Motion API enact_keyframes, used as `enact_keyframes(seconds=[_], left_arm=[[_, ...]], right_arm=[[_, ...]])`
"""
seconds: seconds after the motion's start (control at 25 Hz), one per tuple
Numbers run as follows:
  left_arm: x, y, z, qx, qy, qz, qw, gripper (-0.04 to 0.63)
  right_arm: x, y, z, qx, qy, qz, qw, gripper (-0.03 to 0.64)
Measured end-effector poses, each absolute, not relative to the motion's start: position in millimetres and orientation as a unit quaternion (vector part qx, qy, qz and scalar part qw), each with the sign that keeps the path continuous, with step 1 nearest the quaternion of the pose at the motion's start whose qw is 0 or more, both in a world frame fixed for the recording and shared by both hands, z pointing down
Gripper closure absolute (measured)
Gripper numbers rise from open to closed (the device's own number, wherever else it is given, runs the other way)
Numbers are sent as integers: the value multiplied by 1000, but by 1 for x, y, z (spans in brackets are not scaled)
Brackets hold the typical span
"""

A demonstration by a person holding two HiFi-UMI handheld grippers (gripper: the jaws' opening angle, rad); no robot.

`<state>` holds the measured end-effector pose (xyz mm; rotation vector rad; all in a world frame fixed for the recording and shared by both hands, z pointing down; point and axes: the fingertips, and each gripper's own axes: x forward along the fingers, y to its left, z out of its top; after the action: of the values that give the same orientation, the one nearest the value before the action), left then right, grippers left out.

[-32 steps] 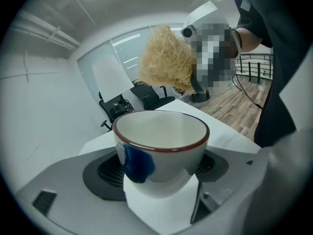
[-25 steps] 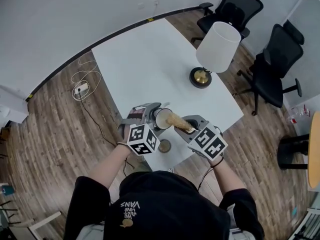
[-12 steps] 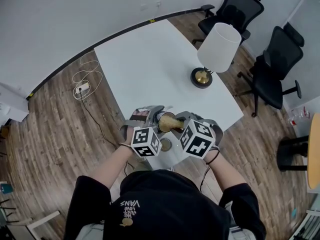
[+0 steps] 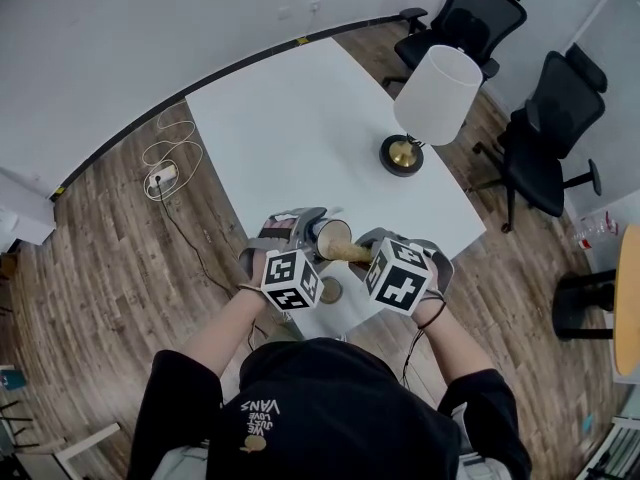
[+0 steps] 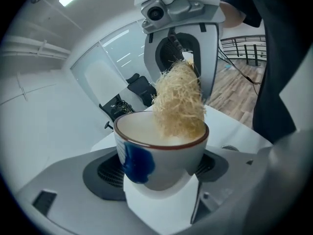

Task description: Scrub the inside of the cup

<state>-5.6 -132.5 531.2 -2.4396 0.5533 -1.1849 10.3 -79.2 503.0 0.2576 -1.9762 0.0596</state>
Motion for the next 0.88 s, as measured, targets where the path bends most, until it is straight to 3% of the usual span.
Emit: enact_keyframes(seconds=[0.24, 0.64, 0.76, 0.88], left_arm=[[5, -125, 536, -864, 176, -426, 204, 193], [3, -134, 536, -870, 186, -416, 185, 193], [3, -137, 540, -876, 188, -412, 168, 193], [6, -141, 544, -885, 193, -398, 143, 193]], right_arm=[[1, -92, 492, 118, -846, 23, 520, 523], [26, -90, 508, 127, -829, 55, 542, 523], [16, -80, 510, 120, -855, 98, 495, 523], [6, -81, 507, 134, -891, 161, 403, 523]])
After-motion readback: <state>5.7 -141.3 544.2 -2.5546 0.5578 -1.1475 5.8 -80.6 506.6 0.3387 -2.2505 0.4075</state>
